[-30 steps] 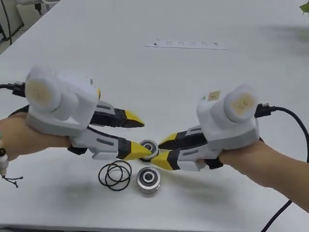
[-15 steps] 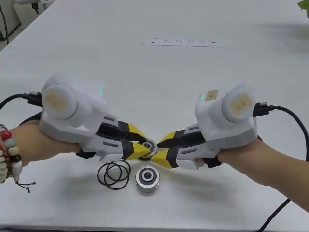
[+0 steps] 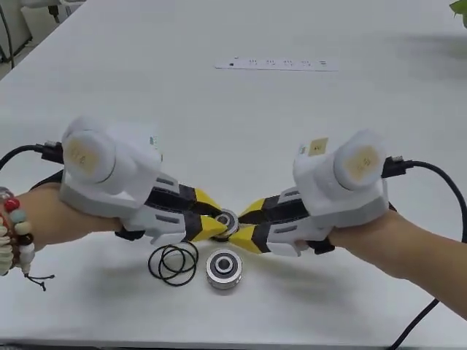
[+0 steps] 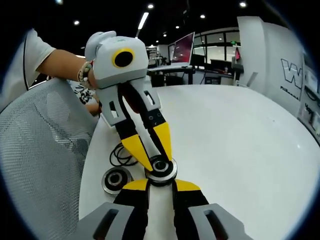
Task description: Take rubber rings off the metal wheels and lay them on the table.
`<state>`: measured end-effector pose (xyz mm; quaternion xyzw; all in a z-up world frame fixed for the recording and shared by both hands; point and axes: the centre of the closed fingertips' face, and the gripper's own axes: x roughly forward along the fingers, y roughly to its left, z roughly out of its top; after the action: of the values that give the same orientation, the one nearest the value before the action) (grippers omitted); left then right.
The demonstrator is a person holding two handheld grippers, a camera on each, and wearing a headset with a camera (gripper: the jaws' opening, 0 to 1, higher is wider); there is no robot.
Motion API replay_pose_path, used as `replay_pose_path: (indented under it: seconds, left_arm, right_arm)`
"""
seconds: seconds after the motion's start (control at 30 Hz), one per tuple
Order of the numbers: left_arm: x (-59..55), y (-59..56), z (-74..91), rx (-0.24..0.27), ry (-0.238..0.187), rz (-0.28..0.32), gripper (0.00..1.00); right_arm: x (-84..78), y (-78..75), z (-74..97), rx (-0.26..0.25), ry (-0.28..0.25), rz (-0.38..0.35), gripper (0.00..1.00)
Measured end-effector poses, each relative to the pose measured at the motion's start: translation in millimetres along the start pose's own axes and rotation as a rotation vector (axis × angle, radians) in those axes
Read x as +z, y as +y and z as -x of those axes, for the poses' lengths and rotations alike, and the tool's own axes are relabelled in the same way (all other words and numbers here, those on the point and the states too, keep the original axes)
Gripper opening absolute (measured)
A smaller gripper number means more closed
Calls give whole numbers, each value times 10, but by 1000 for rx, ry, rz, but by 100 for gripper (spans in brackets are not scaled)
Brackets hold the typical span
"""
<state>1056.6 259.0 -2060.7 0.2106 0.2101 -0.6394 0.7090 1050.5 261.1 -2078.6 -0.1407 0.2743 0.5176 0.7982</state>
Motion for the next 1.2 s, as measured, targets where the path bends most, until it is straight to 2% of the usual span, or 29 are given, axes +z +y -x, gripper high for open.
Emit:
replay_pose_path:
  seconds: [0.33, 0.7, 0.73, 0.77, 0.8, 0.83, 1.03, 1.1, 1.13, 1.2]
  left_arm:
    - [1, 7, 1, 10, -18, 8, 7]
    - [3, 12, -4, 12, -15, -2, 7]
    - [3, 13, -4, 13, -15, -1, 7]
    - [1, 15, -3, 14, -15, -3, 7]
    - [2, 14, -3, 14, -16, -5, 7]
    - [2, 12, -4, 15, -17, -7, 7]
    - [-1, 12, -5, 18, -17, -7, 7]
    - [-2, 13, -4, 18, -19, -7, 7]
    - [-2, 13, -4, 18, -20, -7, 7]
    - [-2, 13, -4, 20, -22, -9, 7]
  right_arm:
    - [0, -3, 2, -11, 4, -15, 14]
    - [-6, -6, 4, -24, 19, -18, 11]
    - [-56, -31, 23, -37, 51, 1, 9]
    - [-29, -16, 14, -31, 37, 1, 4]
    - [-53, -53, 30, -52, 50, 5, 0]
    - [-30, -47, 16, -46, 34, 1, 0]
    - [-29, -57, 28, -55, 22, -70, 0]
    - [-32, -72, 33, -59, 12, -125, 0]
    - [-37, -70, 34, -52, 4, -183, 0]
    - [-40, -86, 41, -48, -11, -247, 0]
